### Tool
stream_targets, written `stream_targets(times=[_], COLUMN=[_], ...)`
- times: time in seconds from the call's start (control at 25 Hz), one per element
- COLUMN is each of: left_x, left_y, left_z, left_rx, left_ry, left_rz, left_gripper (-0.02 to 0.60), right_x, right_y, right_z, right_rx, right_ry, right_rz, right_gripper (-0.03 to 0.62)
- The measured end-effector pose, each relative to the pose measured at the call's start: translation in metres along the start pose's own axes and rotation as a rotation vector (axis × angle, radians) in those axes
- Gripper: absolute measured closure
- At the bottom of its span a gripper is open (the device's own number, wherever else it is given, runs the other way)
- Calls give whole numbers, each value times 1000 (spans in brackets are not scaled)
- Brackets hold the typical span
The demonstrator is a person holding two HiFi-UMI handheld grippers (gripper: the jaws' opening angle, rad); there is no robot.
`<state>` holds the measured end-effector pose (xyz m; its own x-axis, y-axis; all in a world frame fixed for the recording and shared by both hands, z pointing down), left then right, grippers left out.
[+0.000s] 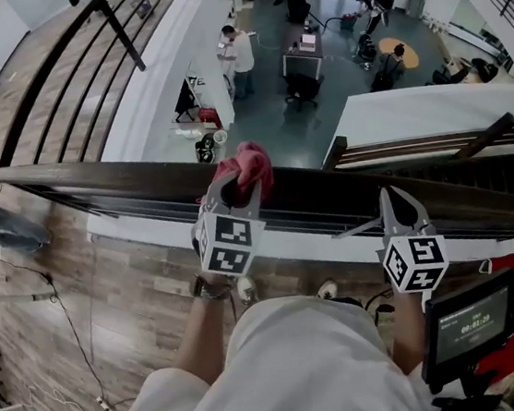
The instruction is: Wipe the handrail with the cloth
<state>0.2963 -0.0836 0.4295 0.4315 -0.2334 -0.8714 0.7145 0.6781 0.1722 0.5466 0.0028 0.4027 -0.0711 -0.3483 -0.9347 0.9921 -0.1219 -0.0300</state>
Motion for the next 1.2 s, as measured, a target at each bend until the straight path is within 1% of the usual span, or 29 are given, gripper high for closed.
stream_targets(times=[0.12, 0.24, 0.4, 0.64, 0.88, 1.04, 1.2], left_x=[25, 29, 42, 43, 50, 51, 57], left_y=[31, 58, 83, 118, 149, 169, 193], left_z=[8, 21, 32, 47, 57, 65, 72], left_rx=[-6, -17, -40, -96, -143, -198, -259], left_ry=[-8, -17, -16, -40, -55, -68, -75], left_rz=[7, 7, 17, 39, 48, 44, 64], left_gripper=[505, 505, 505, 506, 506, 506, 506], right_x=[4, -6, -8, -26, -32, -39, -45], right_y=[35, 59, 78, 90, 100, 103, 100], right_z=[-16, -22, -26, -34, -42, -43, -45], right_rx=[-2, -4, -2, -4, 4, 13, 28], right_ry=[1, 6, 6, 7, 7, 10, 7], right_rz=[10, 16, 19, 13, 9, 6, 4], right_gripper=[591, 591, 591, 591, 591, 591, 591])
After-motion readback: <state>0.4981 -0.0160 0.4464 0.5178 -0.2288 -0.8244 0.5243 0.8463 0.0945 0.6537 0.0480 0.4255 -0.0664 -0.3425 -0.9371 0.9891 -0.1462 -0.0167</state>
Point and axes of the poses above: the fingertips, and each gripper's own axes: z forward along the fingers, y to its right, x out of its top, the point moved 2 cm from there along -z, backward along the fingers, and after that the axes turned 1 degree about -x, right-handed, at the moved point
